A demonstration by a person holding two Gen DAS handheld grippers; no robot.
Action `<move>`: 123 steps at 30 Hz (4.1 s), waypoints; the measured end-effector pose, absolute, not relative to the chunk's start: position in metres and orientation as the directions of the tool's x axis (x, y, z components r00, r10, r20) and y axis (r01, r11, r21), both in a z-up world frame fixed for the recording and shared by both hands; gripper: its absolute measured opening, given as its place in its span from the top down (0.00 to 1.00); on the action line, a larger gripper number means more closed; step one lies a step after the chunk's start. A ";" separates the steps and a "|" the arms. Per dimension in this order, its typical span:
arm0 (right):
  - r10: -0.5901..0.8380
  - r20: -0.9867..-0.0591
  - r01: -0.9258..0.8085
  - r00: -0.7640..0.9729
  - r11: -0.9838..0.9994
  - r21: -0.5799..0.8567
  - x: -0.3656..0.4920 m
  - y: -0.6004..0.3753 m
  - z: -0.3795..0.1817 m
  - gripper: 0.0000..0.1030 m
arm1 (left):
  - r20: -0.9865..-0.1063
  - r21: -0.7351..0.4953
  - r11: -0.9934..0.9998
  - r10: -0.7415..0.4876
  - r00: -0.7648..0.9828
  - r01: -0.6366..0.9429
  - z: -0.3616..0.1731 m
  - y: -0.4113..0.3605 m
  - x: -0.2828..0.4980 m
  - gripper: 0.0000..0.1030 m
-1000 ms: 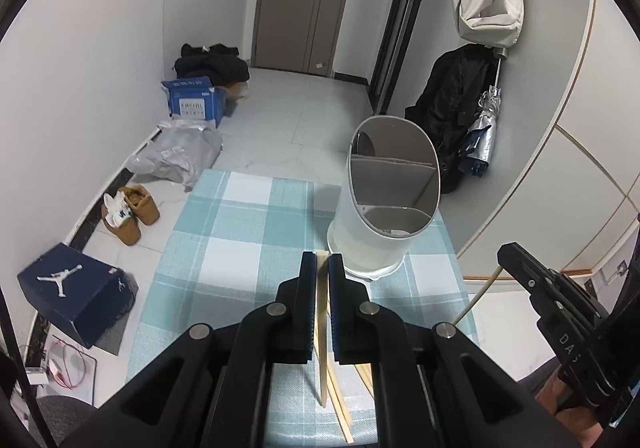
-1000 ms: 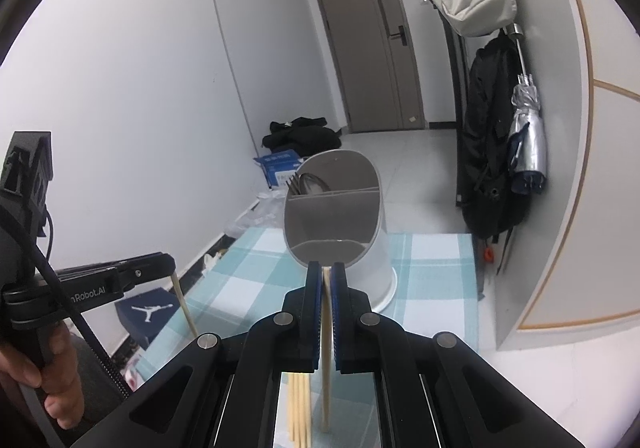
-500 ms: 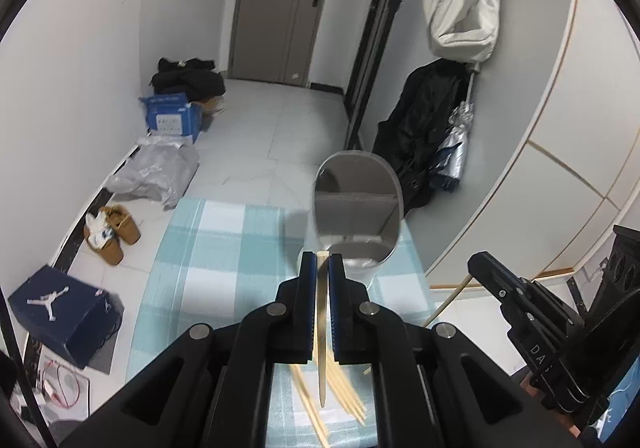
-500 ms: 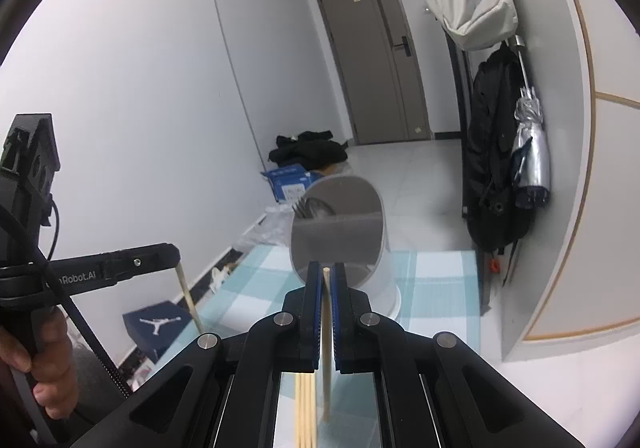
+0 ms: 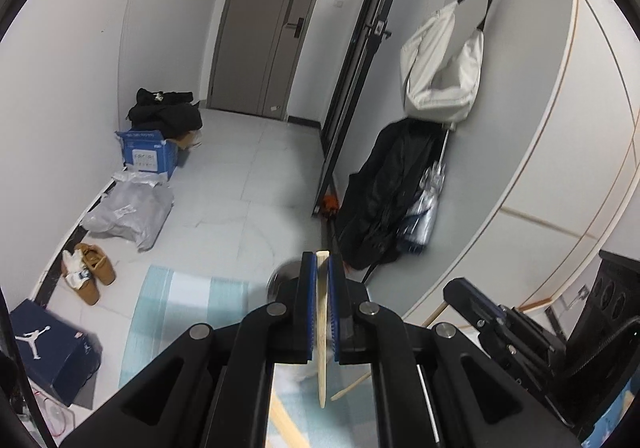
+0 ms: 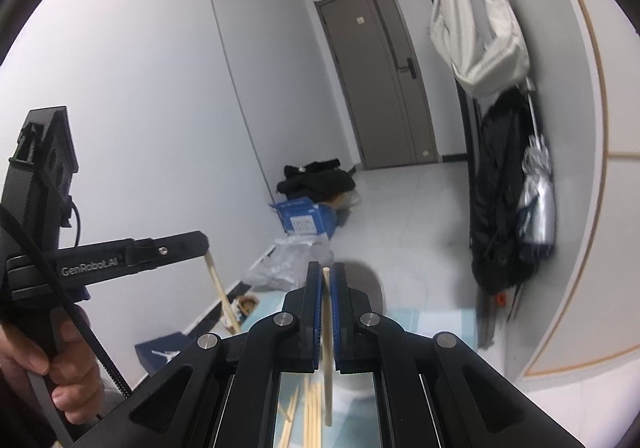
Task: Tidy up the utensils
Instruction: 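Carry both chopsticks over the white holder and lower them in, then open both grippers and withdraw them from the holder, then lower the right gripper to the chopstick pile and grasp one chopstick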
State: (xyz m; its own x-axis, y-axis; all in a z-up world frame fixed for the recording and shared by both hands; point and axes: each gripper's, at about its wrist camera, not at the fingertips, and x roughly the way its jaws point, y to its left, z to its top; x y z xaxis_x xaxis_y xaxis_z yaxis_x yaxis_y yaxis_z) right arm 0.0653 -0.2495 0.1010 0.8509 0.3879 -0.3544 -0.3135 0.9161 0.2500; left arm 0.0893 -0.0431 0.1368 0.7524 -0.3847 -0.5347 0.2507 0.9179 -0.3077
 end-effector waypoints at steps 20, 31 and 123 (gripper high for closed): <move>0.364 -0.322 -0.343 0.874 0.931 0.123 0.167 -0.238 0.161 0.97 | -0.470 -0.337 0.912 -0.379 0.797 0.235 0.155 -0.038 0.176 0.97; 0.370 -0.390 -0.368 0.843 0.926 0.081 0.205 -0.226 0.132 0.96 | -0.490 -0.438 0.875 -0.425 0.761 0.206 0.119 -0.028 0.193 0.97; 0.211 -0.718 -0.214 0.664 0.973 0.087 0.054 -0.209 -0.068 0.07 | -0.685 -0.217 0.974 -0.102 0.721 -0.068 -0.022 0.023 0.038 0.01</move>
State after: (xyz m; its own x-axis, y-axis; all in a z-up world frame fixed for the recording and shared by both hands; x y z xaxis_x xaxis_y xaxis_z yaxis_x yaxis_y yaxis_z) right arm 0.0541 -0.2086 -0.0679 0.6640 0.2106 -0.7175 -0.2144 0.9729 0.0871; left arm 0.0383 0.0234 -0.0215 0.7213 -0.1021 -0.6850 -0.0684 0.9737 -0.2172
